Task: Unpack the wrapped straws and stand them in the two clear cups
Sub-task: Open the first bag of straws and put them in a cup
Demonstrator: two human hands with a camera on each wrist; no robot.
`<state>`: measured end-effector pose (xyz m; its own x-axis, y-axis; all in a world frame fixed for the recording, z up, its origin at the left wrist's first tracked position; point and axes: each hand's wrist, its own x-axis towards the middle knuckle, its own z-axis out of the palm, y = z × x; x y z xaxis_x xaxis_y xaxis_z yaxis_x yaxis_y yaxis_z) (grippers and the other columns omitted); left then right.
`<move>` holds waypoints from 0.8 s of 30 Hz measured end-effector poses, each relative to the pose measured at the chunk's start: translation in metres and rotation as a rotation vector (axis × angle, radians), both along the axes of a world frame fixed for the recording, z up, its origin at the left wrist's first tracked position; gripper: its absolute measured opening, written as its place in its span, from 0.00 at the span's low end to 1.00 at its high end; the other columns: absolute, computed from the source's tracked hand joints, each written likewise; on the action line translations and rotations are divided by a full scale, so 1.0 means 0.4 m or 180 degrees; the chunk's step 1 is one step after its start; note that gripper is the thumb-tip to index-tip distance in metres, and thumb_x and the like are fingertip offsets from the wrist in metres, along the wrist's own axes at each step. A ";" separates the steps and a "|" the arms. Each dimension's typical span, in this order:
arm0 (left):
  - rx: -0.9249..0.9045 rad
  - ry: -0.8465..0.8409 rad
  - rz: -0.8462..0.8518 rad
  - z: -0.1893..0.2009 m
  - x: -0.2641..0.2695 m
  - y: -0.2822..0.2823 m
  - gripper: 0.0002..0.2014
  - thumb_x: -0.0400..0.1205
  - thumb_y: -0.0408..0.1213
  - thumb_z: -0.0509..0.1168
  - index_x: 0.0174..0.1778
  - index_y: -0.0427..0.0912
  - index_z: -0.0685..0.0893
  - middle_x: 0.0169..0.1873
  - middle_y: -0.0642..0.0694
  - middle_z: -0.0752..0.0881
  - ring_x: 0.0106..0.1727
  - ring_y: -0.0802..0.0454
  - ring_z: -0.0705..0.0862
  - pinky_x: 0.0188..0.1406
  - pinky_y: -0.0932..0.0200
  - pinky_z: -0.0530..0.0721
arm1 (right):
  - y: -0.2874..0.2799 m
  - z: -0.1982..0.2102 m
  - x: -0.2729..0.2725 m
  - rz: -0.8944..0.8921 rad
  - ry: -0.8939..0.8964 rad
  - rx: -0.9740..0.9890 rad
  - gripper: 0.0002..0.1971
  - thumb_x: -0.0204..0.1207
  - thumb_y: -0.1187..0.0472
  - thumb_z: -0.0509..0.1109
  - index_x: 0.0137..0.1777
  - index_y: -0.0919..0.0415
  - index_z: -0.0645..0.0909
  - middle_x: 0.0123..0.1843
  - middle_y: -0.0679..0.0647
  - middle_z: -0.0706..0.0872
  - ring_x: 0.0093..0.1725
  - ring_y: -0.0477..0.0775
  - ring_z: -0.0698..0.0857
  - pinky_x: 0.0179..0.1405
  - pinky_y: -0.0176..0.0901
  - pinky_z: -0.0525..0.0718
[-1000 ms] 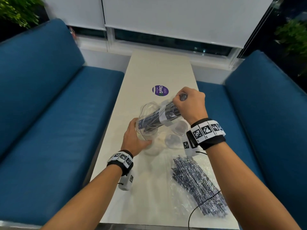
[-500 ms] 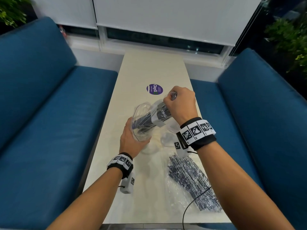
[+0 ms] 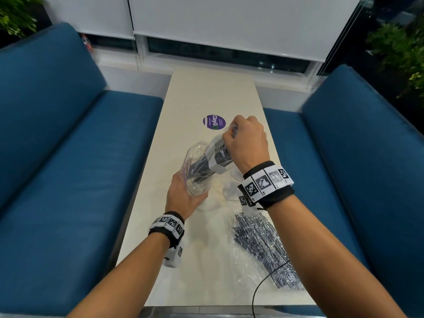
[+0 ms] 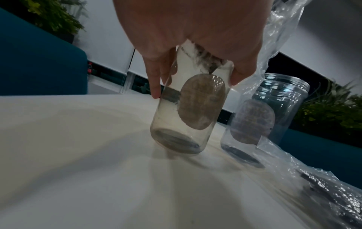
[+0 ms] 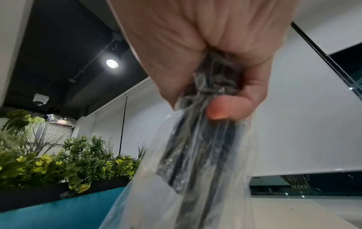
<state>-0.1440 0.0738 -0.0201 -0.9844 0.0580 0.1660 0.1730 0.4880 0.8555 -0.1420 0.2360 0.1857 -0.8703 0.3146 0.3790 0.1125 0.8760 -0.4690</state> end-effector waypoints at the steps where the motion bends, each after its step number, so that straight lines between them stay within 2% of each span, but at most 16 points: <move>1: -0.0001 -0.0022 -0.0022 0.003 -0.002 0.000 0.47 0.70 0.54 0.88 0.84 0.47 0.76 0.68 0.49 0.83 0.64 0.56 0.82 0.69 0.58 0.83 | -0.003 0.002 0.003 0.0022 -0.0002 0.0008 0.12 0.87 0.55 0.65 0.60 0.62 0.84 0.49 0.53 0.76 0.42 0.56 0.76 0.42 0.46 0.74; 5: 0.0080 -0.0067 -0.0063 0.008 -0.008 -0.005 0.46 0.68 0.56 0.87 0.81 0.46 0.78 0.67 0.48 0.84 0.67 0.51 0.85 0.72 0.50 0.86 | -0.011 0.010 0.012 0.0217 -0.0161 -0.0054 0.16 0.84 0.48 0.70 0.63 0.60 0.83 0.54 0.56 0.78 0.46 0.56 0.76 0.46 0.45 0.75; 8: 0.0223 -0.0125 -0.0106 0.008 -0.005 -0.001 0.48 0.66 0.63 0.86 0.80 0.52 0.77 0.68 0.52 0.84 0.69 0.51 0.86 0.74 0.45 0.87 | -0.014 0.019 0.012 0.0363 -0.0267 0.0034 0.16 0.82 0.52 0.73 0.65 0.59 0.83 0.58 0.59 0.81 0.47 0.56 0.76 0.47 0.47 0.77; 11: 0.0279 -0.0145 -0.0036 0.016 0.007 0.011 0.52 0.63 0.71 0.85 0.81 0.57 0.75 0.70 0.54 0.86 0.71 0.52 0.86 0.74 0.45 0.87 | -0.017 0.030 0.004 0.0475 -0.0283 0.0211 0.14 0.82 0.55 0.72 0.64 0.61 0.84 0.57 0.59 0.81 0.46 0.56 0.75 0.43 0.47 0.73; 15: 0.0374 -0.0359 0.0076 0.019 0.025 0.015 0.61 0.62 0.67 0.87 0.88 0.61 0.61 0.72 0.52 0.86 0.68 0.50 0.87 0.72 0.50 0.88 | -0.023 0.048 -0.010 0.0643 -0.0391 0.0510 0.14 0.83 0.54 0.71 0.64 0.60 0.84 0.57 0.59 0.81 0.46 0.56 0.74 0.44 0.48 0.73; 18: 0.0319 -0.0325 0.0048 0.017 0.028 0.017 0.53 0.65 0.63 0.87 0.83 0.54 0.70 0.70 0.52 0.84 0.70 0.49 0.86 0.71 0.53 0.86 | -0.019 0.051 -0.018 0.0615 -0.0389 0.0520 0.13 0.83 0.55 0.71 0.64 0.60 0.85 0.57 0.59 0.82 0.46 0.57 0.76 0.43 0.47 0.74; 20: 0.0221 -0.0298 0.0023 0.017 0.030 0.018 0.53 0.66 0.62 0.86 0.85 0.52 0.70 0.71 0.51 0.83 0.71 0.49 0.85 0.73 0.53 0.84 | -0.016 0.045 -0.020 0.0505 -0.0406 0.0461 0.13 0.83 0.56 0.71 0.63 0.60 0.85 0.56 0.59 0.82 0.46 0.59 0.78 0.43 0.48 0.73; 22: 0.0162 -0.0241 0.0006 0.014 0.033 0.017 0.54 0.67 0.63 0.86 0.87 0.55 0.67 0.72 0.52 0.84 0.72 0.50 0.85 0.75 0.53 0.84 | -0.009 0.039 -0.019 0.0364 -0.0420 0.0373 0.12 0.83 0.56 0.71 0.62 0.61 0.84 0.53 0.58 0.80 0.45 0.59 0.76 0.43 0.48 0.73; 24: 0.0160 -0.0186 -0.0059 0.011 0.038 0.016 0.52 0.69 0.61 0.85 0.88 0.58 0.67 0.72 0.52 0.84 0.71 0.52 0.84 0.73 0.56 0.83 | -0.001 0.035 -0.016 0.0201 -0.0446 0.0273 0.12 0.83 0.57 0.71 0.62 0.61 0.84 0.51 0.55 0.75 0.45 0.58 0.75 0.44 0.47 0.72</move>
<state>-0.1290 0.0800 -0.0157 -0.9913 0.0695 0.1114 0.1307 0.4414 0.8877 -0.1483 0.2357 0.1999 -0.9335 0.2294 0.2757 0.1150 0.9196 -0.3757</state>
